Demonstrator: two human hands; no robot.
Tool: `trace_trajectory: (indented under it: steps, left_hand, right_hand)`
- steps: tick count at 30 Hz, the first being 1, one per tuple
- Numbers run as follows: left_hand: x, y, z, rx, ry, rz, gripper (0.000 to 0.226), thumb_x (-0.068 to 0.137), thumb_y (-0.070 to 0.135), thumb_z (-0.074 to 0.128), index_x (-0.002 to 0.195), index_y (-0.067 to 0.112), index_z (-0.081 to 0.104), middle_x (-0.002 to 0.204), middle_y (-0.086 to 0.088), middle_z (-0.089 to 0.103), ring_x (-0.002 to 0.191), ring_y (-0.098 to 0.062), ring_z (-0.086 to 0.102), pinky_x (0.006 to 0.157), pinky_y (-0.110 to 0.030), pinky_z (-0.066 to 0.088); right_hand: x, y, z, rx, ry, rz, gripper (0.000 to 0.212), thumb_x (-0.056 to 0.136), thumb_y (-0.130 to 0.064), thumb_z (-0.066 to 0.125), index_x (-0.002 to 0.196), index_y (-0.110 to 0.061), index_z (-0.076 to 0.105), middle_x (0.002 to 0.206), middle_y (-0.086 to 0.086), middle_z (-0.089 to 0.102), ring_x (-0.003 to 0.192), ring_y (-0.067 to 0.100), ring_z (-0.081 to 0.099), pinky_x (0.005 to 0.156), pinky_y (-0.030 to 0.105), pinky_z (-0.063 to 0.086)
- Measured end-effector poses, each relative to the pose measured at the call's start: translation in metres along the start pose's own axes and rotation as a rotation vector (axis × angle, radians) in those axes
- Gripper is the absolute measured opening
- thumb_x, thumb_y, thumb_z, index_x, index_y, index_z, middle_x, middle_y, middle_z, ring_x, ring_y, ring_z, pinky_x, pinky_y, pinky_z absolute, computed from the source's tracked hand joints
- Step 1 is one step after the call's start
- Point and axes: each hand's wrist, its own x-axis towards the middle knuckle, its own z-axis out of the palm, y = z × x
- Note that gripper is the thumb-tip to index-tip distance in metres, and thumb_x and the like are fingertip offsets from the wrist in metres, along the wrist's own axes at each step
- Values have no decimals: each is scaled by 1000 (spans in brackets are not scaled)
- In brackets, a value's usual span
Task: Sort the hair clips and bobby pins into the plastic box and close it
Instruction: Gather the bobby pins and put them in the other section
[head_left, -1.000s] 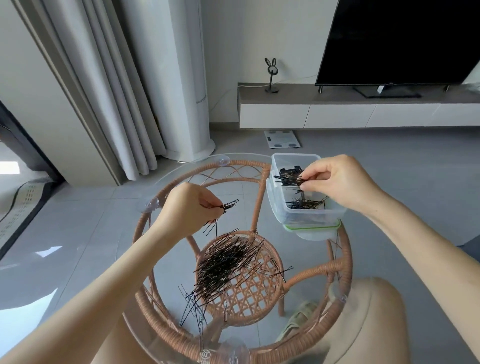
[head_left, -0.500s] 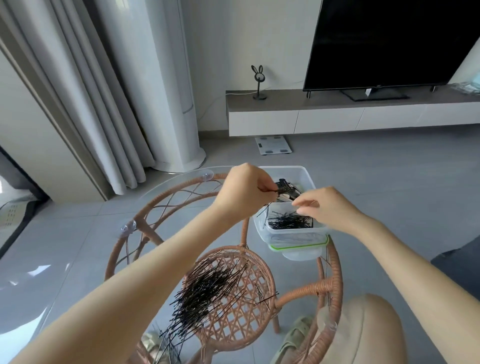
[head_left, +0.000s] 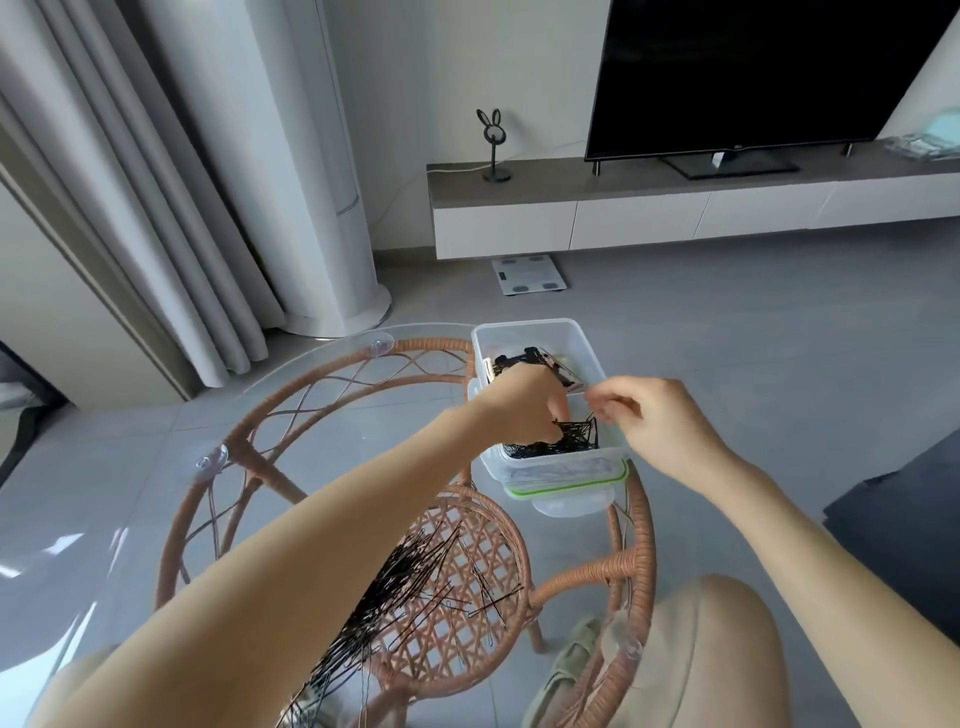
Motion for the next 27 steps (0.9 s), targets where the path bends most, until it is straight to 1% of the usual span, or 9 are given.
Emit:
trace_trajectory:
  steps: [2,4,7,11,13,15,19,24,27]
  left_hand:
    - [-10,1,-10,-46,49,13,23,83,12,62,104,9,71,111,-4,70,101,-18,65,94,-29,49]
    - [-27,-4,-21,-138,125,-8,21,85,14,61,103,10,71,109,-3,71,97,-15,66,91,-26,51]
    - [-64,-23,-29,-157,184,-95,22,87,23,59,105,17,70,112,1,70,96,-13,65,89,-26,51]
    - [-134,-53,-9,-75,257,-219,40,83,47,56,118,27,60,127,7,58,112,-10,53,102,-30,42]
    - [-172,-63,13,-27,216,-279,65,74,66,48,132,37,44,142,9,42,131,-12,37,112,-37,27]
    - [-209,-71,42,0,118,-321,86,62,81,41,139,50,17,153,11,18,143,-14,13,116,-40,13]
    - [-258,-89,100,110,65,-288,103,48,97,28,127,61,-26,152,9,-18,143,-17,-21,117,-47,-9]
    - [-254,-99,123,146,240,-327,96,67,88,29,143,43,-8,155,-5,15,145,-25,4,117,-51,9]
    - [-230,-101,114,111,272,-355,93,71,84,19,147,32,5,156,-6,15,146,-25,2,119,-45,2]
  right_hand:
    - [-6,-10,-2,-9,20,-26,19,86,-8,58,100,-13,69,88,-5,69,77,4,61,72,6,41]
    - [-16,-24,-3,26,23,-52,16,84,-11,62,97,-15,71,82,-12,66,68,-6,58,67,1,40]
    - [-44,-44,6,109,-127,-54,14,81,-17,66,94,-20,71,79,-16,67,73,-2,61,67,7,45]
    - [-83,-58,43,-79,-389,65,33,82,-31,64,111,-16,61,86,-6,64,77,10,59,69,24,46]
    - [-98,-62,62,-169,-456,165,46,84,-37,60,124,-17,50,95,-10,54,86,8,52,70,22,34]
    - [-109,-68,80,-168,-475,198,56,83,-38,61,131,-15,42,107,-5,50,99,12,52,79,22,37]
    - [-113,-86,108,-177,-434,169,62,81,-40,62,131,-10,39,127,6,48,115,22,49,94,30,41]
    - [-103,-108,141,-149,-422,122,52,78,-38,64,119,-9,49,117,9,53,108,24,51,88,33,44]
    - [-98,-119,146,-80,-427,84,36,80,-28,62,109,-6,57,102,8,61,94,21,57,75,28,42]
